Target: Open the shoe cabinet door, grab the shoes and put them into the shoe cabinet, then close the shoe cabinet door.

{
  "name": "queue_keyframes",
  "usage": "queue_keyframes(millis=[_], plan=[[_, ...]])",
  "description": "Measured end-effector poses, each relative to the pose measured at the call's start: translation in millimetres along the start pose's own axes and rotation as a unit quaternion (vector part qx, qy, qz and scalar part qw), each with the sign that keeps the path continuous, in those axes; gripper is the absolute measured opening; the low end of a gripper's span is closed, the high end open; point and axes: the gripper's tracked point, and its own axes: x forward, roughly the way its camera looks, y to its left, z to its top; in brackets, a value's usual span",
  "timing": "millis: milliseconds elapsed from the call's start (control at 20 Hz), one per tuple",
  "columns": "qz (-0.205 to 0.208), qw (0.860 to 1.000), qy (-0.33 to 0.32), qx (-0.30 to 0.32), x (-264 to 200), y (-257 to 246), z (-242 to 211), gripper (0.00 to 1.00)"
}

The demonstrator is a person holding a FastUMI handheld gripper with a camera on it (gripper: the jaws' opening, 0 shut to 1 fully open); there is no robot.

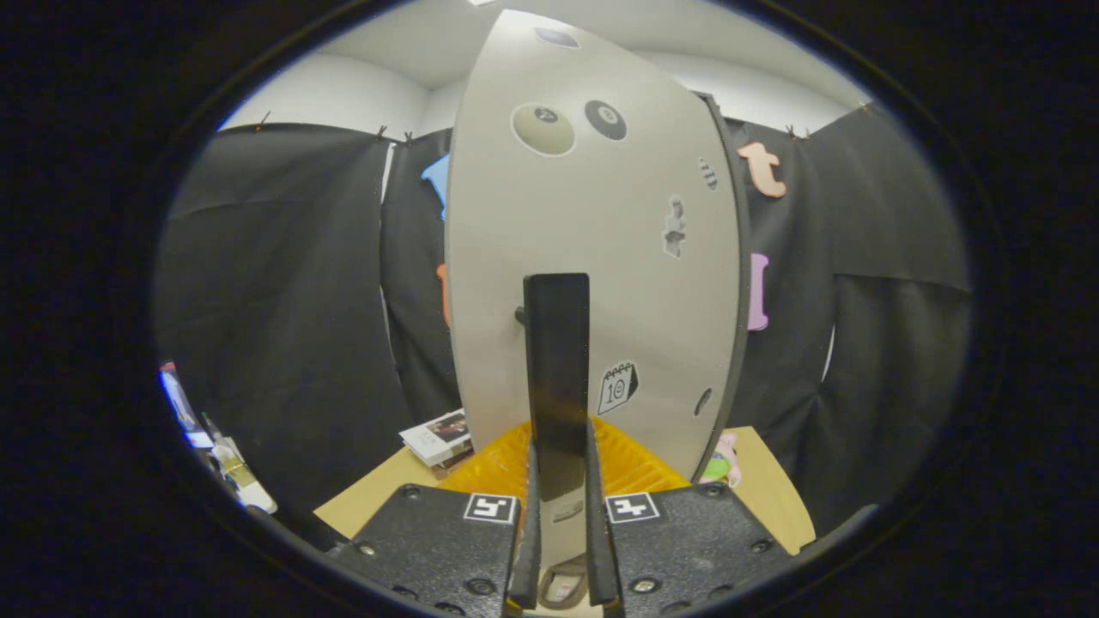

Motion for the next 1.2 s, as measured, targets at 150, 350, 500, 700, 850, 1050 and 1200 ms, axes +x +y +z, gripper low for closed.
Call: queue_keyframes(millis=[150,350,500,700,850,1050,1200], plan=[[-0.024,1.0,-0.001,0.007,-25.9,-31.5,-2.9,0.22],[-0.056,0.998,-0.007,0.011,-54.5,-80.9,-6.7,0.17],[-0.071,0.997,-0.007,0.003,-67.8,-117.0,-7.5,0.11],[-0.079,0.997,-0.003,0.011,-79.5,-166.3,-6.8,0.07],[-0.089,0.996,-0.003,0.015,-83.6,-205.3,-3.8,0.04],[-0.066,0.998,-0.004,0.022,-81.2,-236.1,-3.1,0.04],[-0.046,0.999,-0.007,0.015,-81.1,-237.1,-2.4,0.04]])
